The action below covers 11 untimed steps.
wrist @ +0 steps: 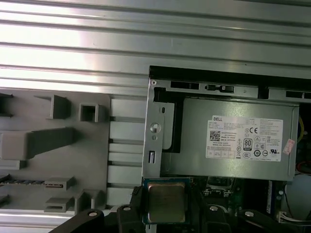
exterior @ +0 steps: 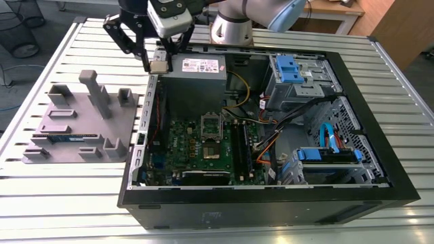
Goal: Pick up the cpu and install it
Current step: 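Pick up the cpu and move it towards the insertion slot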
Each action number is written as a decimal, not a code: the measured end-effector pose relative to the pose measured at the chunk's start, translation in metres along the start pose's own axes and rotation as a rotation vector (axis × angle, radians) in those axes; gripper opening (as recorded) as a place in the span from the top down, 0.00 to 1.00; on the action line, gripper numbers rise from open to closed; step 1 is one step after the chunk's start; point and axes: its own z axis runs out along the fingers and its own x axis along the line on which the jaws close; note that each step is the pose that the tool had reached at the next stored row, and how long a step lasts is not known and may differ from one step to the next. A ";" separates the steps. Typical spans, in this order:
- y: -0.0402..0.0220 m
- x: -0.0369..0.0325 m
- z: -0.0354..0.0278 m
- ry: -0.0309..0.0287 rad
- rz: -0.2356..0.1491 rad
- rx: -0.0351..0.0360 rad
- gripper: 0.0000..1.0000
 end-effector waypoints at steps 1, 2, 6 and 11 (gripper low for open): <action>-0.0001 -0.0029 0.0001 0.0000 0.000 0.0000 0.53; -0.0003 -0.0060 0.0002 0.0000 0.000 0.0000 0.53; -0.0009 -0.0180 0.0008 -0.0001 0.000 -0.0001 0.53; -0.0015 -0.0316 0.0013 0.0000 0.000 0.0000 0.53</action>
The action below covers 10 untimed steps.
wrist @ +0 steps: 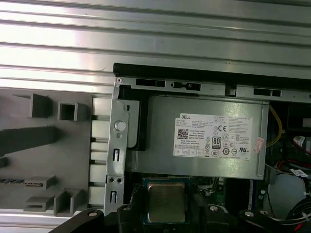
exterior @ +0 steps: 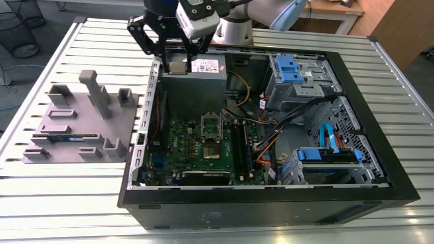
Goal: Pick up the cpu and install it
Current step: 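Pick up the cpu and move it towards the insertion slot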
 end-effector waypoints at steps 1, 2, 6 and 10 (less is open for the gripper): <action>-0.0001 -0.0027 0.0001 0.0000 0.000 0.0000 0.53; -0.0003 -0.0053 0.0002 0.0000 0.000 0.0001 0.53; -0.0008 -0.0160 0.0007 0.0000 0.000 0.0000 0.53; -0.0013 -0.0280 0.0012 0.0000 0.000 0.0000 0.53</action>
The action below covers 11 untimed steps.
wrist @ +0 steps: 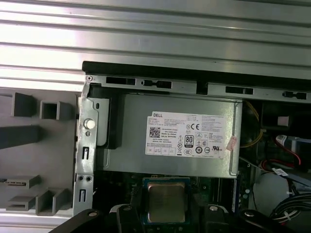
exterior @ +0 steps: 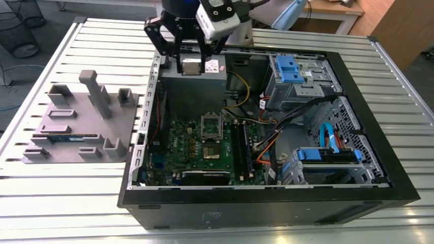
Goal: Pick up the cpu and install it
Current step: 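Pick up the cpu and move it towards the insertion slot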
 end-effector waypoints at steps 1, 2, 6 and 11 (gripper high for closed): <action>-0.0001 -0.0029 0.0001 0.0000 0.000 0.0000 0.53; -0.0003 -0.0057 0.0003 -0.0001 0.000 -0.0001 0.53; -0.0009 -0.0174 0.0008 0.0000 0.000 0.0000 0.53; -0.0015 -0.0308 0.0014 0.0000 0.000 -0.0001 0.53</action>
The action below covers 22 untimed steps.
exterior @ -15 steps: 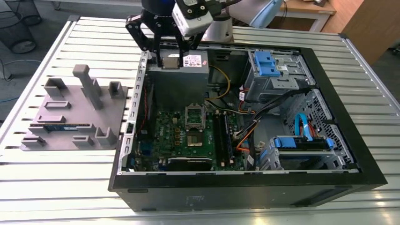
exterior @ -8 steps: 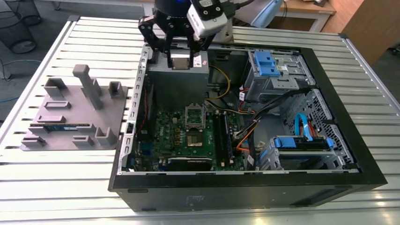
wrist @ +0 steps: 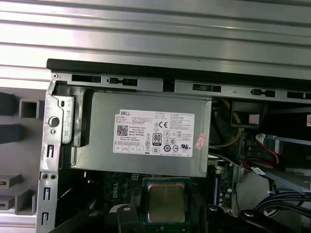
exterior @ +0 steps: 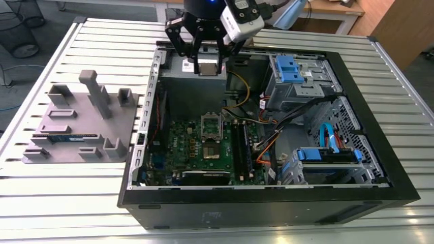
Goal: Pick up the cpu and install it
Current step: 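Pick up the cpu and move it towards the insertion slot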
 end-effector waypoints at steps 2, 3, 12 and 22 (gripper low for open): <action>-0.0001 -0.0024 0.0000 0.0000 0.000 0.0001 0.53; -0.0002 -0.0026 0.0001 0.0000 0.000 0.0001 0.53; -0.0011 -0.0029 0.0000 0.0001 0.000 0.0001 0.53; -0.0148 -0.0022 0.0001 0.0001 0.000 0.0001 0.53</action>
